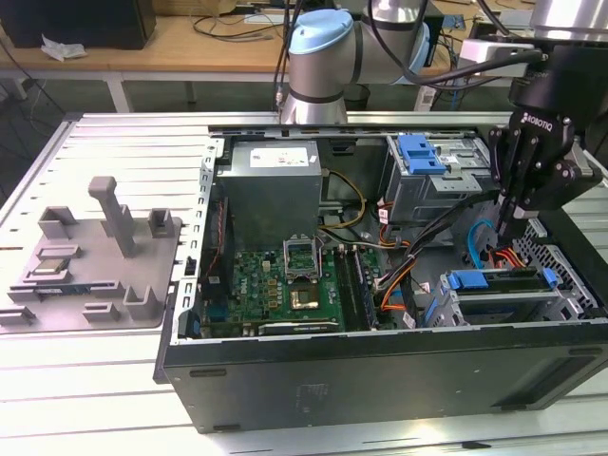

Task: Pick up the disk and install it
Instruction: 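Insert the second disk wire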

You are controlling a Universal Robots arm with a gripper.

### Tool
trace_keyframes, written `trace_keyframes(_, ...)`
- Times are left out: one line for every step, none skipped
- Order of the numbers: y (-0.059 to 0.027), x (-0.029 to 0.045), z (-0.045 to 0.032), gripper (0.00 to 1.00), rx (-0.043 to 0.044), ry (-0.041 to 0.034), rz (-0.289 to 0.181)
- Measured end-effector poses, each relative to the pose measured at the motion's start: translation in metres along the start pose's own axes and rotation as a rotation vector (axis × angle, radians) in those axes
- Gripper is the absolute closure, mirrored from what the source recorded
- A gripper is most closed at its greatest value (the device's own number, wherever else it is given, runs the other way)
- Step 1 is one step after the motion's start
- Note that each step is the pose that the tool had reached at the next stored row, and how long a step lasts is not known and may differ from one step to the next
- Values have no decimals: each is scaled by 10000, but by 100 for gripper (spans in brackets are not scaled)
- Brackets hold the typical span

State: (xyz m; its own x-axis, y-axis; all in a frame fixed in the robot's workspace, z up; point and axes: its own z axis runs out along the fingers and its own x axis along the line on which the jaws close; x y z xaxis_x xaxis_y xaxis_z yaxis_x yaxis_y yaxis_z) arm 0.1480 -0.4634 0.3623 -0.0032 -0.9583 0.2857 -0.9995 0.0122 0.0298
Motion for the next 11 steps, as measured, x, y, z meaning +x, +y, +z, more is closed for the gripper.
trace_keyframes(0,16,4,84,0,-37,-1)
trace_keyframes(0,26,7,84,0,-60,-2)
trace_keyframes(-1,37,11,84,0,-85,-3)
trace_keyframes(-1,46,14,84,0,-112,-4)
trace_keyframes(-1,57,17,84,0,-146,-5)
trace_keyframes(-1,67,20,84,-1,-181,-6)
trace_keyframes(-1,79,24,84,-1,-226,-7)
trace_keyframes(-2,88,26,84,-1,-259,-9)
trace_keyframes(-3,100,29,84,-1,-303,-10)
trace_keyframes(-3,111,33,84,-1,-342,-11)
trace_keyframes(-4,128,38,84,-1,-407,-13)
